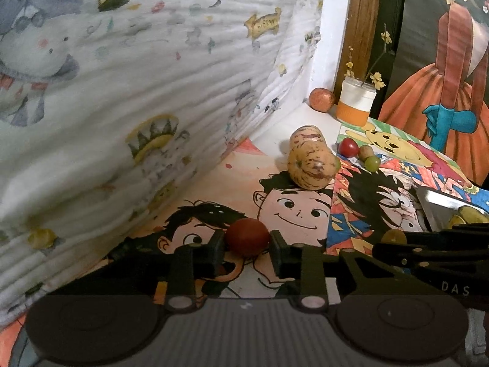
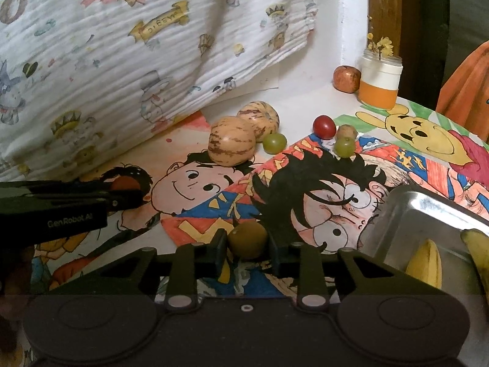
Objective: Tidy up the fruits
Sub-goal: 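Carry the tomato and kiwi onto the tray beside the bananas and release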
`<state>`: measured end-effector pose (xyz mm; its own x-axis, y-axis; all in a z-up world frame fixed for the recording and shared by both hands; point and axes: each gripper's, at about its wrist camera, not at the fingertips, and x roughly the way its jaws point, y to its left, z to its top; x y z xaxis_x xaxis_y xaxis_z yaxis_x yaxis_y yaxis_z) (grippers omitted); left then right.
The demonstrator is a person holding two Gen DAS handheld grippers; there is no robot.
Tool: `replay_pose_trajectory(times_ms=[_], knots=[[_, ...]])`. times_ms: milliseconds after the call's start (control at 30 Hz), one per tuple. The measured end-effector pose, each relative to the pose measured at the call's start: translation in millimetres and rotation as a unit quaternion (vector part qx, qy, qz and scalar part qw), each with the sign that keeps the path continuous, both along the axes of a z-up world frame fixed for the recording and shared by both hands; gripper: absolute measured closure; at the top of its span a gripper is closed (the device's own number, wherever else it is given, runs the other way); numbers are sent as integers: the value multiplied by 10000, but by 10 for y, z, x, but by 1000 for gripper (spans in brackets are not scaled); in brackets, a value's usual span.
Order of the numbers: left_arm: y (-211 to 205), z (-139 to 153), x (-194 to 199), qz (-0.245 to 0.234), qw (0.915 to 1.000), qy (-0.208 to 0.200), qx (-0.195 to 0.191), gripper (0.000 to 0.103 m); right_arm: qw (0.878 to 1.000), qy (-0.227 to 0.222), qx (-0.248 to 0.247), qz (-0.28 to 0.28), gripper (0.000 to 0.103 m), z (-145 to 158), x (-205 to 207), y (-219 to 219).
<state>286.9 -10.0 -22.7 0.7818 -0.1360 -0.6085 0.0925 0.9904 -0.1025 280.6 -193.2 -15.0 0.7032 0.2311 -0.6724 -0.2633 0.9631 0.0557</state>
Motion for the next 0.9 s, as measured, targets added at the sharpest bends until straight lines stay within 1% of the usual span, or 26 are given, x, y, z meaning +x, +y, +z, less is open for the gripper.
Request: replay_pose_trajectory(times_ms=[133,267,400,467,633,767,900], knots=[[-11,10,-51,-15,10000,-5,51,69,10000,-7,-25,4,72,1,-2,2],[-8,45,-140,-62,10000,40,-28,69,10000,-46,-20,-21,73,17,-35,10],[-12,143,-272,-103,9999,-15,-88,69,9999,-157,-19,20,73,79,-200,20],[-39,200,-349,-147,9998,-51,-138,69,9998,-210,70,8,73,138,-298,-14],[-164,330,-544,-317,9991,-131,-257,69,9984,-449,310,-145,72,354,-605,-222],[-349,397,-684,-509,9979,-172,-370,69,9970,-639,291,-318,72,497,-858,-433],[-571,410,-794,-655,9968,-155,-424,69,9949,-812,226,-553,72,579,-1073,-668]])
